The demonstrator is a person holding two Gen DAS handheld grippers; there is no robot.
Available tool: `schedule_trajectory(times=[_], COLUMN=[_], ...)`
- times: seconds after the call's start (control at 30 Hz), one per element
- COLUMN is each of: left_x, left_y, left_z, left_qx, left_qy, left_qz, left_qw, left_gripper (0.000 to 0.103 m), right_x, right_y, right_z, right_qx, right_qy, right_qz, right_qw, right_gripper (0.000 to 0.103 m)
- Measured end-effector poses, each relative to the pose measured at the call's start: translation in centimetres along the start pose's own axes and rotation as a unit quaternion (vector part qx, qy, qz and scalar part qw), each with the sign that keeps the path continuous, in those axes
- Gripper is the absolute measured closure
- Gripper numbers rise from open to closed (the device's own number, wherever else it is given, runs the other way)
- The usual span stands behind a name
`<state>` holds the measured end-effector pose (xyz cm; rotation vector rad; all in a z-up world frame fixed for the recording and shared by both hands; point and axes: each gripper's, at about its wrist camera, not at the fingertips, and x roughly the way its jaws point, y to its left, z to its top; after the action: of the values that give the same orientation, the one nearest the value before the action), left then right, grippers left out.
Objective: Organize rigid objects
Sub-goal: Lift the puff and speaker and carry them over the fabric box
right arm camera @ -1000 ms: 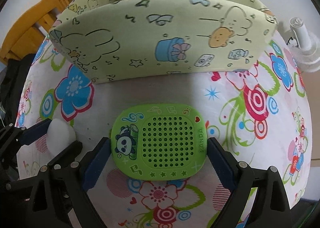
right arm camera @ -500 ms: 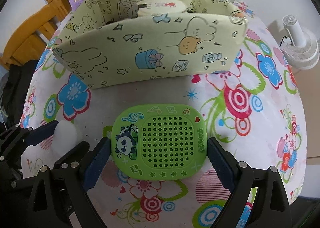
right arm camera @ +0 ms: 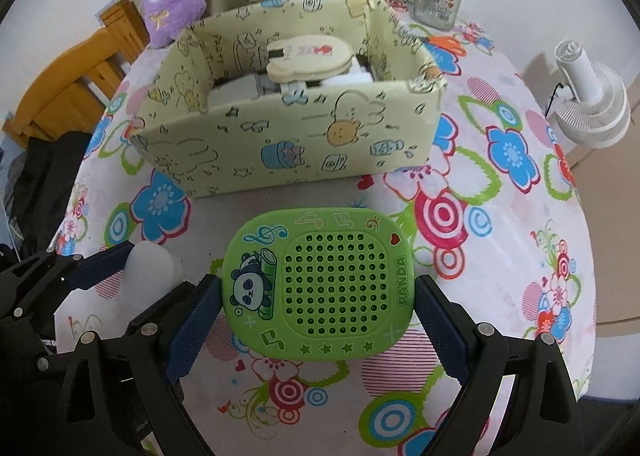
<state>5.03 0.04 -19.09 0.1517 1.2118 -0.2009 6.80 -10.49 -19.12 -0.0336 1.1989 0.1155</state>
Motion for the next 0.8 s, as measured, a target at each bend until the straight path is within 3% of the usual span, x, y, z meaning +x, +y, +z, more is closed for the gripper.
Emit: schedule_trajectory(times=[0.8], left_x=[-4.7], left_y=[-2.0], left_z=[3.2], left_qx=[0.014], left_qy=[-0.03], left_qz=[0.006], left_qw=[0.9994], left_gripper=[0.047], right_x=[-6.0], right_y=[-1.3], right_z=[2.6], right_qx=[-0.024], right_qy=[-0.044], right_qz=[-0.001], right_qw=[0.999], right_gripper=[0.008])
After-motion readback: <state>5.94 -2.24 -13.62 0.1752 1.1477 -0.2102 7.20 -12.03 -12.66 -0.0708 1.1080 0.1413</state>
